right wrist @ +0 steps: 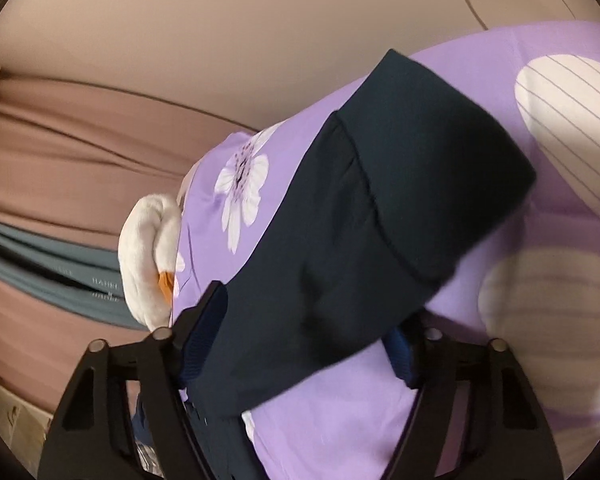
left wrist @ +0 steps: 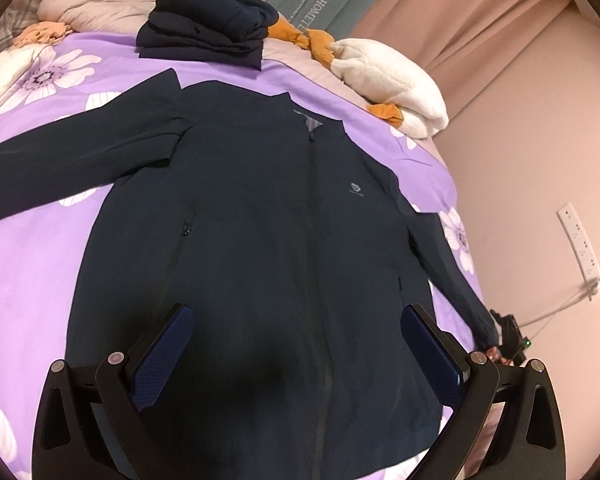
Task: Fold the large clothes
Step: 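Reach the right tool to a jacket sleeve cuff and grasp it, then carry the held sleeve across the jacket body with the right tool, then release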
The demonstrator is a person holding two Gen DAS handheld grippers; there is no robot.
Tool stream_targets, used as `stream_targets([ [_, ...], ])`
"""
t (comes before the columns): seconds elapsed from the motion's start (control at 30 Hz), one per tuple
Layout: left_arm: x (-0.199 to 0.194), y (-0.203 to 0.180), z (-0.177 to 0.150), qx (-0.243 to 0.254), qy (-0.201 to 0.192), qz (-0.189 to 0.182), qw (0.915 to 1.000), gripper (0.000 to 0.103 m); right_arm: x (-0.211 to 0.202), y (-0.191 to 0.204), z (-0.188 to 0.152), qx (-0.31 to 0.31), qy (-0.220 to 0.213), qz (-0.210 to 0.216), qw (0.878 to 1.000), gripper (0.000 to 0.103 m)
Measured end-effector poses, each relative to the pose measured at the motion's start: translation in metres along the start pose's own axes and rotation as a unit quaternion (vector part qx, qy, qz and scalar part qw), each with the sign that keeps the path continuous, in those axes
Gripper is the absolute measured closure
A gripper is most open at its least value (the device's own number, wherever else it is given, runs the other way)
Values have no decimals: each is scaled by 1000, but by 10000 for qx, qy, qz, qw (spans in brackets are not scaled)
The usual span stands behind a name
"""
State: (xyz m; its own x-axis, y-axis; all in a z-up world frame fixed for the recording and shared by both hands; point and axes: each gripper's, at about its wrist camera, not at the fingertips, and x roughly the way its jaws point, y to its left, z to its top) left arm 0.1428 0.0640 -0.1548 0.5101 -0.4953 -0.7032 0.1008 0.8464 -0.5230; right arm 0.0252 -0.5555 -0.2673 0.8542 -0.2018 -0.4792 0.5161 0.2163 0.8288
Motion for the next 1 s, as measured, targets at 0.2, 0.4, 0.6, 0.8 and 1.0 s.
stream_targets([
  [0.2,2,6,4,-115,-65,55,9999,1,3,-8,9,-70,25,-404,9992,84],
  [0.4,0,13,6,-154,-89,81,9998,1,-14,38,2,-1240,-234,-888,9880,94],
  [0.6,-10,21,8,-229,-235,-14,9995,1,-53,148,-27,-3042,-583,-824,9472,94],
  [0.8,-25,33,6,-311,-400,-165,9986,1,-72,273,-118,-5052,-504,-379,8607,95],
  [1.0,-38,54,3,-503,-502,-237,9972,1,-59,347,-262,-6686,93,172,7434,95],
])
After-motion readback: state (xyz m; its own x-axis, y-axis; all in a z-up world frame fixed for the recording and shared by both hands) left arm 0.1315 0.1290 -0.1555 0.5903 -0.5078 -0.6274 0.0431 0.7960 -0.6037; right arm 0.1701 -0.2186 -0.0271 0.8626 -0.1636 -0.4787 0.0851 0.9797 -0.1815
